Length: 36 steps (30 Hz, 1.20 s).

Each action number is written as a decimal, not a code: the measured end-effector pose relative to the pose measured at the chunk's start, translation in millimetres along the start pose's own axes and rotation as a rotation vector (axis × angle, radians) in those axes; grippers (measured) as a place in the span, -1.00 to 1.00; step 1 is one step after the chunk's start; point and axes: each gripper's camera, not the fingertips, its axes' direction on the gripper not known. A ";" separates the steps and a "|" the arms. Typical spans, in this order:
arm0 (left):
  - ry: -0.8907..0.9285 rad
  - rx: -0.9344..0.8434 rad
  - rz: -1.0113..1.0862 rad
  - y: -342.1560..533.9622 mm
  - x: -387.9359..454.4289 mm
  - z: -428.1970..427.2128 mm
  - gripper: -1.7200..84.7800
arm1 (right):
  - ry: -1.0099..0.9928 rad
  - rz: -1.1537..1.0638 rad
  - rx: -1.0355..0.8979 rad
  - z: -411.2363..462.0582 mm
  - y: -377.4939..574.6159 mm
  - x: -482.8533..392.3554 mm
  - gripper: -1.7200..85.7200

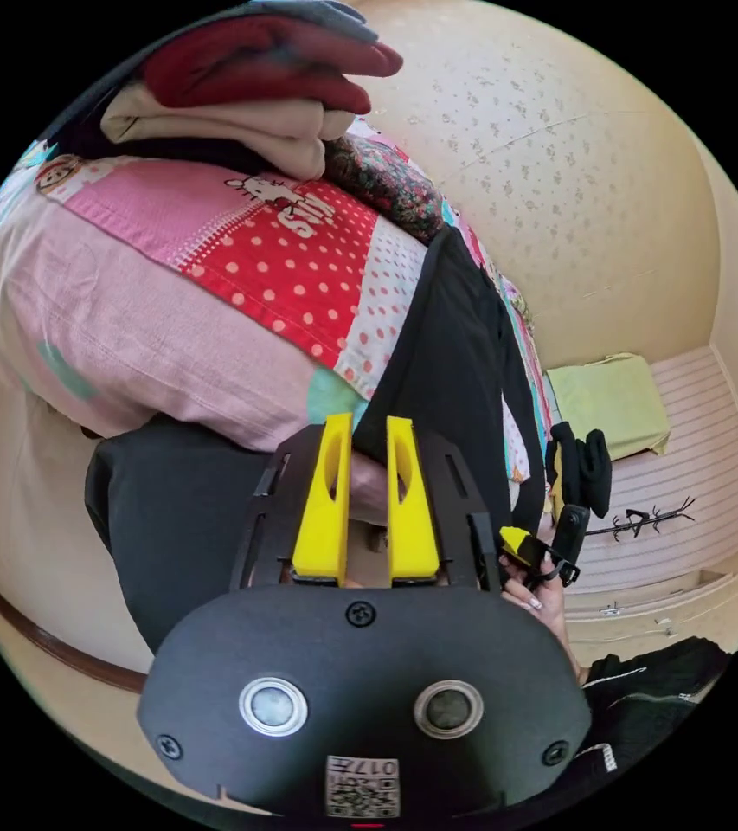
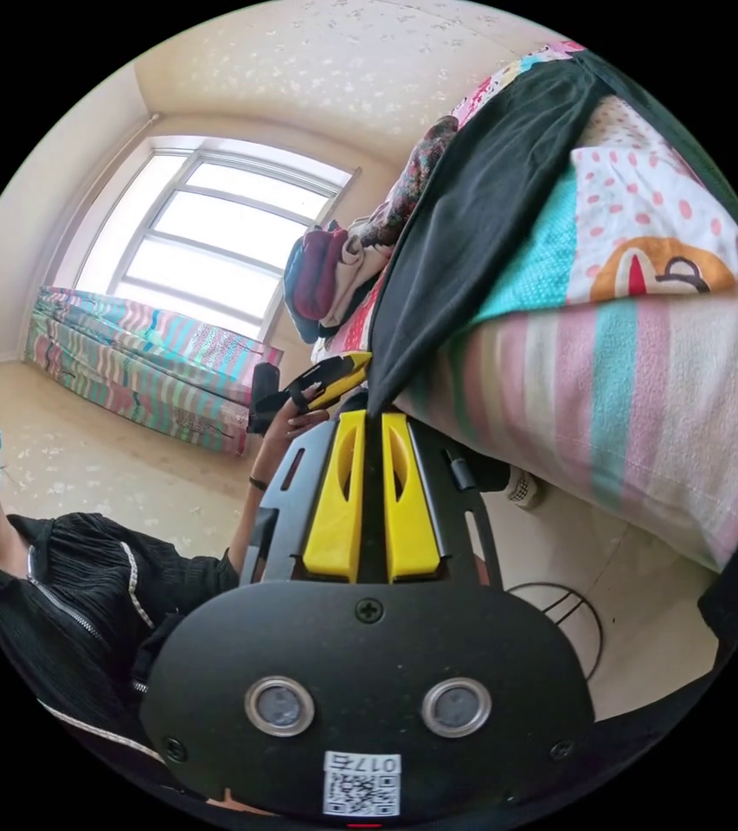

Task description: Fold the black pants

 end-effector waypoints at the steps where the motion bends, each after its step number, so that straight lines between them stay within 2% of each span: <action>1: 0.007 -0.001 -0.006 1.3 -5.4 0.6 -0.81 | 0.001 -0.002 -0.002 0.5 0.9 0.7 -0.89; 4: -0.005 0.011 0.026 9.2 -8.2 -0.8 -0.84 | 0.064 -0.011 -0.018 0.1 2.3 0.8 -0.88; 8: 0.039 0.100 0.189 28.6 4.0 -18.7 -0.87 | 0.211 -0.006 0.047 -21.8 0.3 -19.8 -0.84; 13: -0.056 0.149 0.352 50.6 33.9 -14.9 -0.89 | 0.390 -0.099 0.120 -24.5 -19.5 -63.9 -0.74; 17: -0.130 0.129 0.501 68.1 50.5 10.2 -0.89 | 0.275 -0.119 -0.015 27.9 -76.8 -71.8 -0.66; 19: -0.109 0.127 0.529 75.8 49.9 22.1 -0.90 | 0.273 -0.121 -0.038 55.5 -98.5 -77.0 -0.66; 22: -0.065 0.096 0.552 85.5 44.0 44.2 -0.91 | 0.366 -0.179 -0.125 113.2 -130.4 -95.1 -0.66; 24: -0.074 0.076 0.562 90.0 40.6 55.3 -0.91 | 0.537 -0.236 -0.215 160.8 -145.2 -107.6 -0.67; 27: -0.105 0.109 0.562 96.7 31.4 59.2 -0.92 | 0.715 -0.256 -0.208 186.4 -140.8 -110.8 -0.74; 31: -0.091 0.138 0.544 97.2 5.4 59.1 -0.94 | 0.665 -0.183 -0.115 173.3 -127.4 -99.4 -0.74; 36: -0.039 0.140 0.538 89.7 -22.8 70.5 -0.95 | 0.332 -0.036 -0.074 167.0 -121.4 -68.9 -0.69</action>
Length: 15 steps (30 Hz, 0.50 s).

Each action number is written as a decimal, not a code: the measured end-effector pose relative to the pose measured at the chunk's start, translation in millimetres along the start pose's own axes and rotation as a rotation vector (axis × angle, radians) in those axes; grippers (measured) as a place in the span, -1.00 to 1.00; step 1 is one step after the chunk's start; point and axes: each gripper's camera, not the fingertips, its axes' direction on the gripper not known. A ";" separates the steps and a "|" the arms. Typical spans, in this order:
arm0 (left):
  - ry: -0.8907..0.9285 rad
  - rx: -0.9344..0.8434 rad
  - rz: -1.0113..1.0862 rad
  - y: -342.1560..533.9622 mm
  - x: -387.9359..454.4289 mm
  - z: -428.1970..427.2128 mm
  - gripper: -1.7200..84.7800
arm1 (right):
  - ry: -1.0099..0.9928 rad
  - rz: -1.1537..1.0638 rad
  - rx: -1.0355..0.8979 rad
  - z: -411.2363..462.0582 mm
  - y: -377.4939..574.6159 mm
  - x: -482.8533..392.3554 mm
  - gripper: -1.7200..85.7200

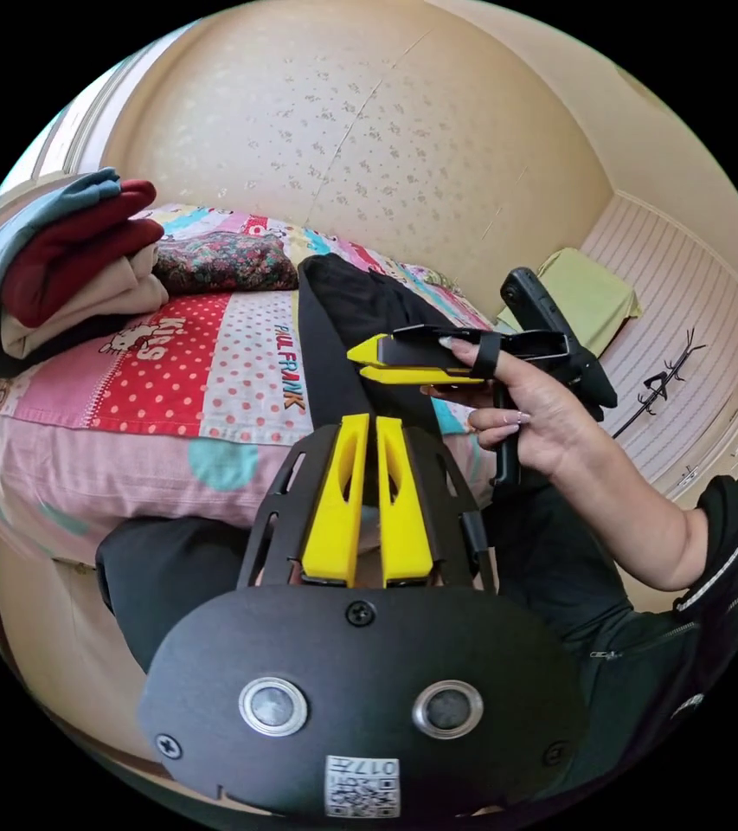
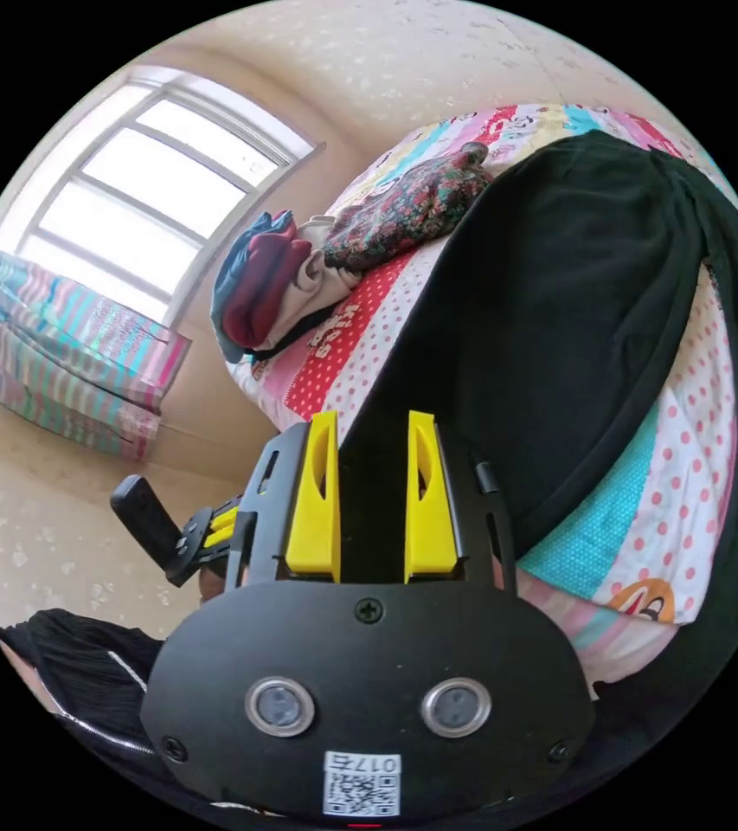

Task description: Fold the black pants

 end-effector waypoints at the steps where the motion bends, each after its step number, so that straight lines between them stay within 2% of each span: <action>1: 0.006 -0.013 0.012 0.4 -2.6 6.2 -0.95 | -0.007 0.001 -0.004 2.4 -0.4 -1.1 -0.68; 5: 0.076 -0.015 0.068 5.7 -4.4 22.5 -0.96 | 0.060 -0.007 -0.047 21.1 -2.8 -11.7 -0.79; 6: 0.061 -0.013 0.069 6.6 -5.3 23.2 -0.96 | 0.031 -0.003 -0.046 23.9 -2.5 -10.8 -0.86; 9: -0.071 0.017 0.050 11.9 -15.9 18.6 -0.93 | -0.048 0.033 -0.042 26.3 -4.1 -8.9 -0.90; 12: -0.133 0.088 0.017 18.9 -31.0 9.7 -0.76 | -0.129 0.042 -0.025 23.6 -7.5 -20.0 -0.91; 14: -0.167 0.105 0.029 21.8 -37.4 22.3 -0.57 | -0.143 0.028 -0.016 22.5 -11.9 -32.7 -0.92; 15: -0.170 0.091 0.032 21.3 -38.8 28.9 -0.56 | -0.142 0.014 -0.021 23.8 -16.2 -42.2 -0.92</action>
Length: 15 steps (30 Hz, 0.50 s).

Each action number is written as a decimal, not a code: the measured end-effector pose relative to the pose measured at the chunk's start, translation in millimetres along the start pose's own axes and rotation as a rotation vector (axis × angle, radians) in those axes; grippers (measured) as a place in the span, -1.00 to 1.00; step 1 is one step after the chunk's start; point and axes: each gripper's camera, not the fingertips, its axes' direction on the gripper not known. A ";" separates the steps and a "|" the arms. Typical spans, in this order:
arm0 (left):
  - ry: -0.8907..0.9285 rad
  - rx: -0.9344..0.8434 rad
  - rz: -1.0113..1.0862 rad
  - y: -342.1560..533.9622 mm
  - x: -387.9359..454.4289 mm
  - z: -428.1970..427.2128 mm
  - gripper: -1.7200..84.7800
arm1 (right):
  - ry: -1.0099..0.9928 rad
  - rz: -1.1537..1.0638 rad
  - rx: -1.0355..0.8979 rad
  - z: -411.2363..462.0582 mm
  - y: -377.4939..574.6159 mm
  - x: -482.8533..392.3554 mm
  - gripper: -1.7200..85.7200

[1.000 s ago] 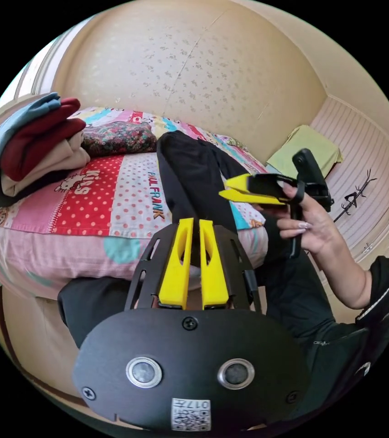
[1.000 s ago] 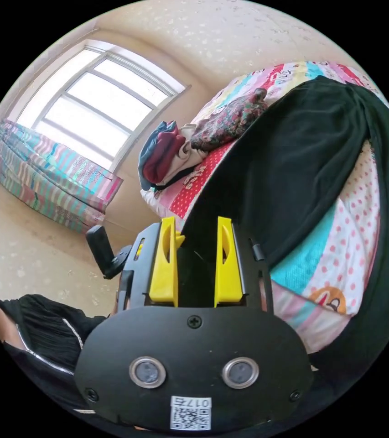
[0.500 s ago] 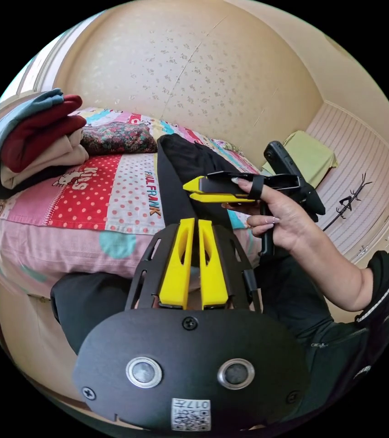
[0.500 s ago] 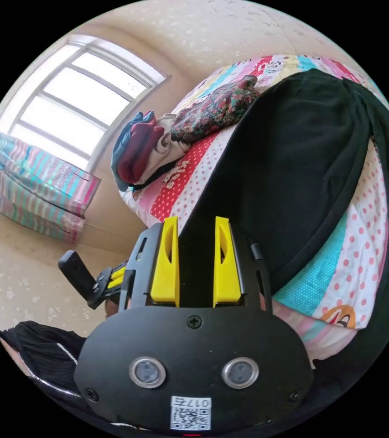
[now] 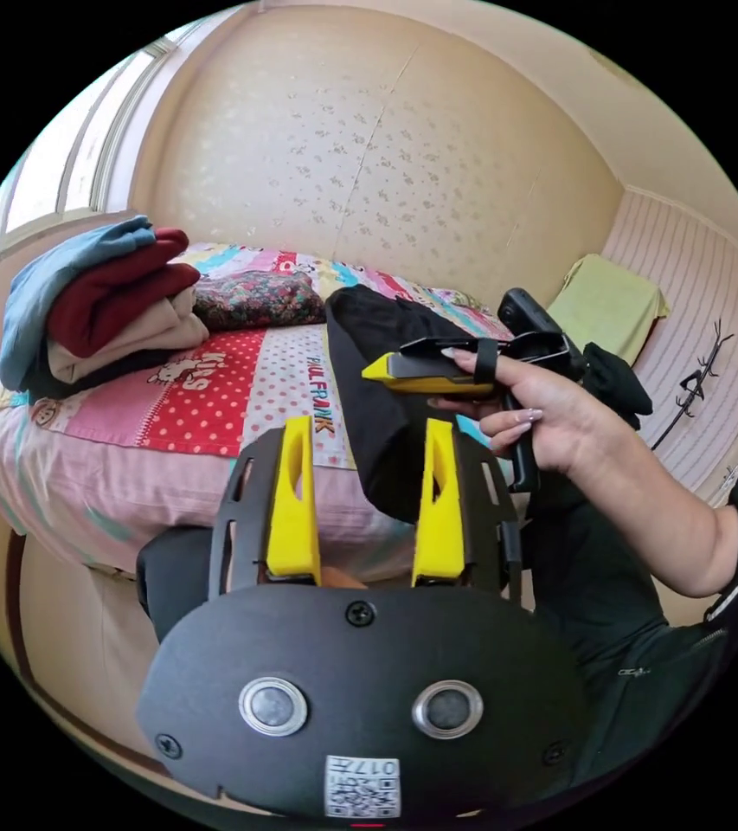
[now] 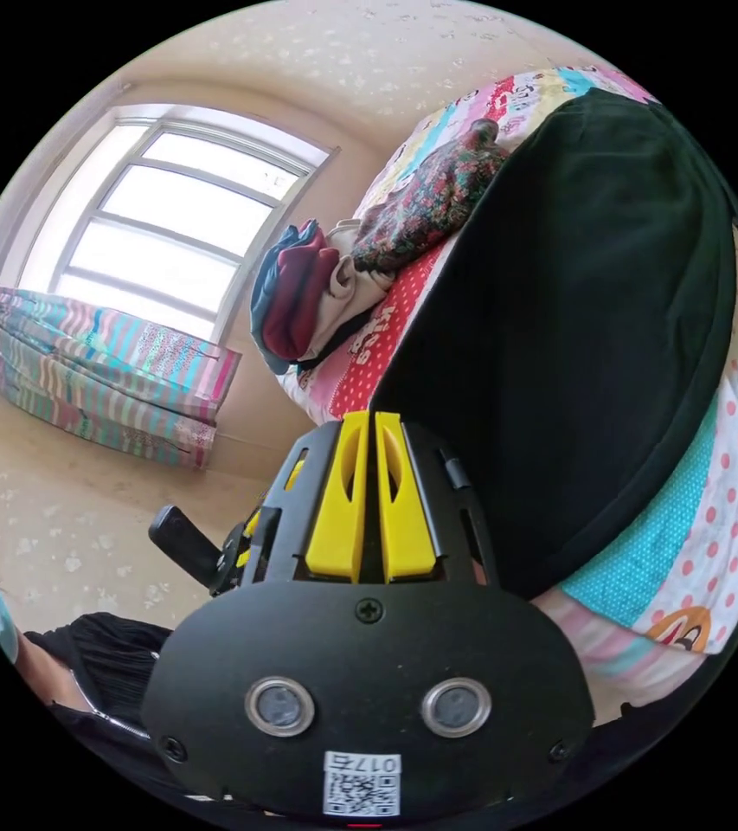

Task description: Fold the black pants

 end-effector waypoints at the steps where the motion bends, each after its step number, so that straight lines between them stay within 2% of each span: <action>1: -0.004 -0.035 0.001 -0.1 -0.7 14.8 -0.54 | 0.002 -0.007 -0.006 2.0 -2.4 -4.6 -0.92; 3: -0.017 -0.064 -0.007 -0.6 -3.0 36.8 -0.55 | 0.010 -0.032 -0.027 10.9 -11.0 -22.8 -0.92; 6: -0.052 -0.081 -0.027 -4.9 -12.8 64.7 -0.67 | 0.036 -0.056 -0.036 16.9 -14.1 -41.7 -0.92; 8: -0.058 -0.074 -0.027 -5.4 -22.7 74.0 -0.89 | 0.044 -0.064 -0.034 17.0 -12.6 -48.3 -0.91; 11: 0.027 0.002 -0.035 7.9 -34.6 77.3 -0.93 | -0.006 -0.080 -0.039 6.8 -17.4 -53.3 -0.89; 15: 0.091 0.019 -0.037 22.6 -48.2 91.5 -0.94 | 0.029 -0.105 0.088 -35.7 -63.2 -63.6 -0.80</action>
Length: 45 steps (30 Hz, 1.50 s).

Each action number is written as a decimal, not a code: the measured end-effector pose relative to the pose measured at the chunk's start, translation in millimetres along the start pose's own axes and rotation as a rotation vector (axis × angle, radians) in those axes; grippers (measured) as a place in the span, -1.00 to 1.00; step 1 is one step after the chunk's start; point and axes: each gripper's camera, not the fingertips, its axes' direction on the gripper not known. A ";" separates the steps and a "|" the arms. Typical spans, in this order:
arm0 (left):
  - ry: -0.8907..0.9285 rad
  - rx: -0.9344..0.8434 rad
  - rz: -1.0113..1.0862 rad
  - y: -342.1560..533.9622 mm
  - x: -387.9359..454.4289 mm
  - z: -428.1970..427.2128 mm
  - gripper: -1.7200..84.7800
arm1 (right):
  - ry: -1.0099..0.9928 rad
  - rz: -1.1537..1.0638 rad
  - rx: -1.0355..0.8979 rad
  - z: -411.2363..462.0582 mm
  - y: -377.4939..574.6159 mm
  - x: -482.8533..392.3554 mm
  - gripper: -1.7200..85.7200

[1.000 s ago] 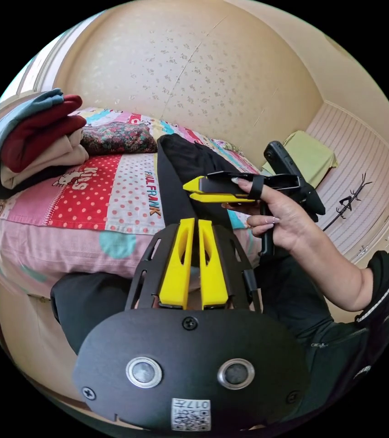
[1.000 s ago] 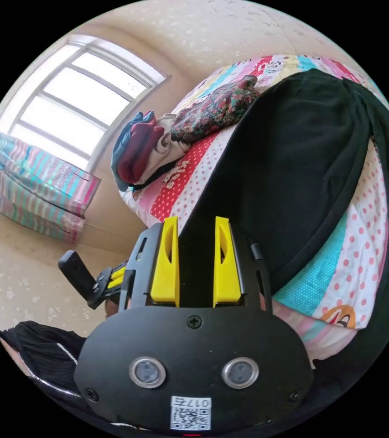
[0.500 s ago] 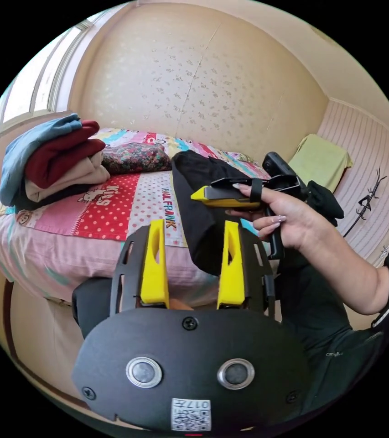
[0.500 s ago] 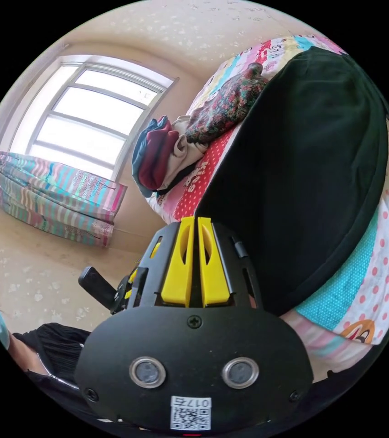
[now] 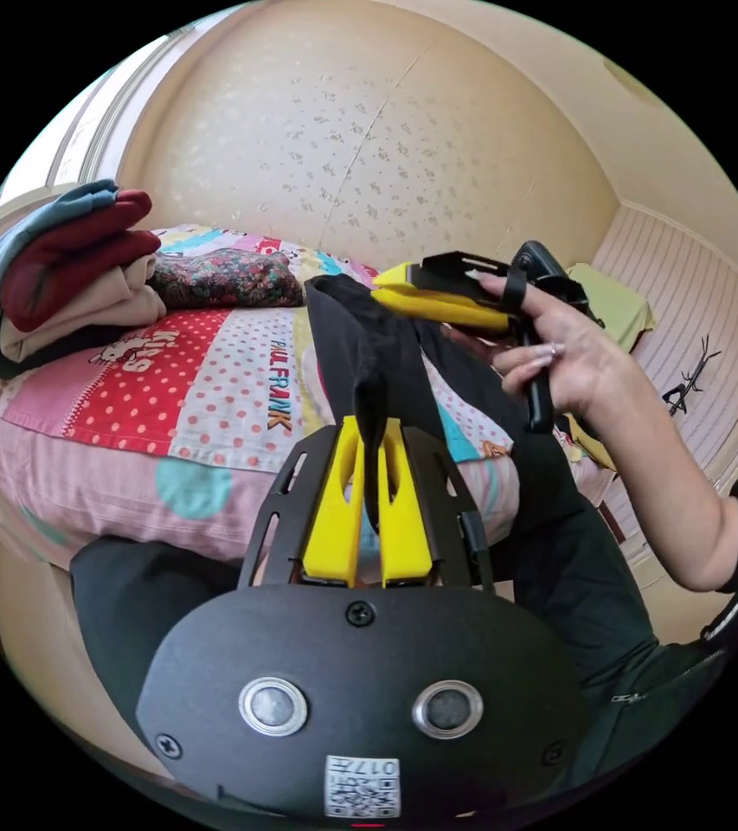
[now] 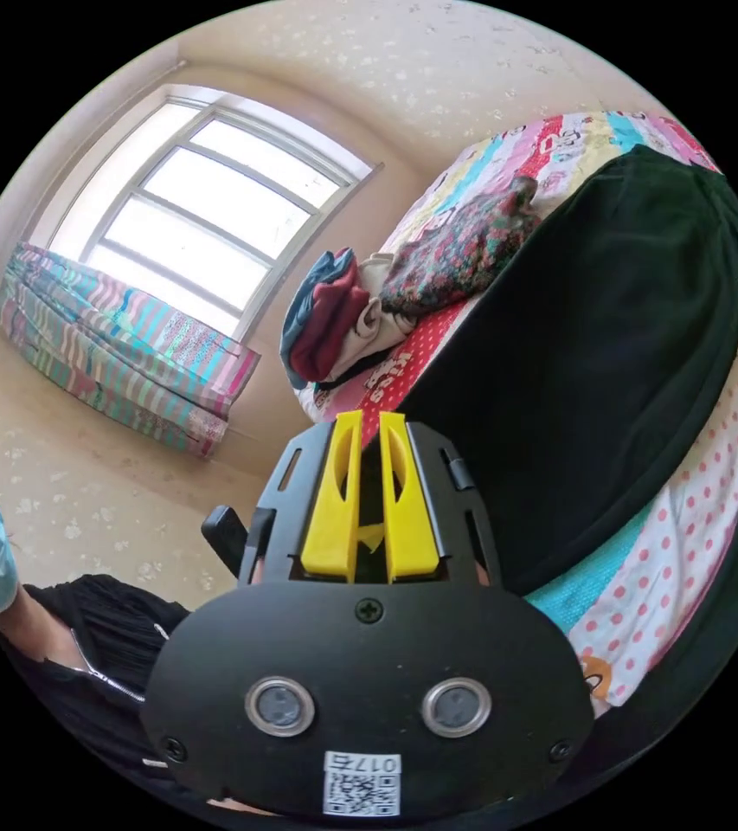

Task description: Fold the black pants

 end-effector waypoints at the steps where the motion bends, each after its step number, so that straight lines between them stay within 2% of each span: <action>1: -0.003 0.005 0.016 2.3 -2.8 2.1 -0.94 | 0.025 0.004 0.006 -3.1 -12.9 -1.1 -0.78; 3: -0.002 0.016 0.043 4.5 -7.2 3.7 -0.94 | 0.167 0.031 -0.010 -3.0 -74.3 -9.7 -0.64; 5: 0.025 0.031 0.066 8.5 -16.2 7.0 -0.94 | 0.280 0.020 -0.031 6.8 -120.8 -21.4 -0.59; 9: 0.058 0.037 0.100 13.5 -28.8 12.8 -0.94 | 0.555 -0.004 -0.182 70.0 -220.8 -42.2 -0.60; 14: 0.073 0.043 0.163 21.7 -43.4 17.5 -0.95 | 0.804 0.052 -0.427 160.0 -289.6 -21.0 -0.65; 18: 0.102 0.047 0.147 29.3 -61.0 18.7 -0.94 | 0.881 0.125 -0.524 198.7 -308.5 -8.5 -0.76; 23: 0.127 0.082 0.138 37.5 -86.8 11.9 -0.94 | 0.869 0.098 -0.546 185.5 -327.0 -35.7 -0.90; 28: 0.196 0.098 0.151 23.2 -85.5 0.6 -0.95 | 0.741 0.069 -0.500 93.7 -342.5 -76.0 -0.93; 30: 0.199 0.114 0.182 9.6 -66.5 -6.9 -0.95 | 0.597 0.088 -0.416 14.3 -341.6 -84.2 -0.93; 34: 0.219 0.095 0.307 -31.2 10.3 -4.5 -0.94 | 0.433 0.107 -0.234 -124.5 -315.3 -79.1 -0.93; 36: 0.201 0.067 0.368 -40.1 52.1 6.8 -0.94 | 0.332 0.133 -0.103 -215.9 -276.5 -56.0 -0.92; 39: 0.153 -0.001 0.517 -34.3 126.7 38.9 -0.94 | 0.232 0.195 -0.002 -304.5 -213.5 -5.0 -0.92; 43: 0.166 -0.134 0.629 -1.0 203.7 106.5 -0.94 | 0.227 0.273 0.048 -363.8 -129.1 65.5 -0.91; 45: 0.159 -0.208 0.650 17.7 226.4 141.3 -0.93 | 0.293 0.279 0.066 -379.0 -80.9 100.4 -0.91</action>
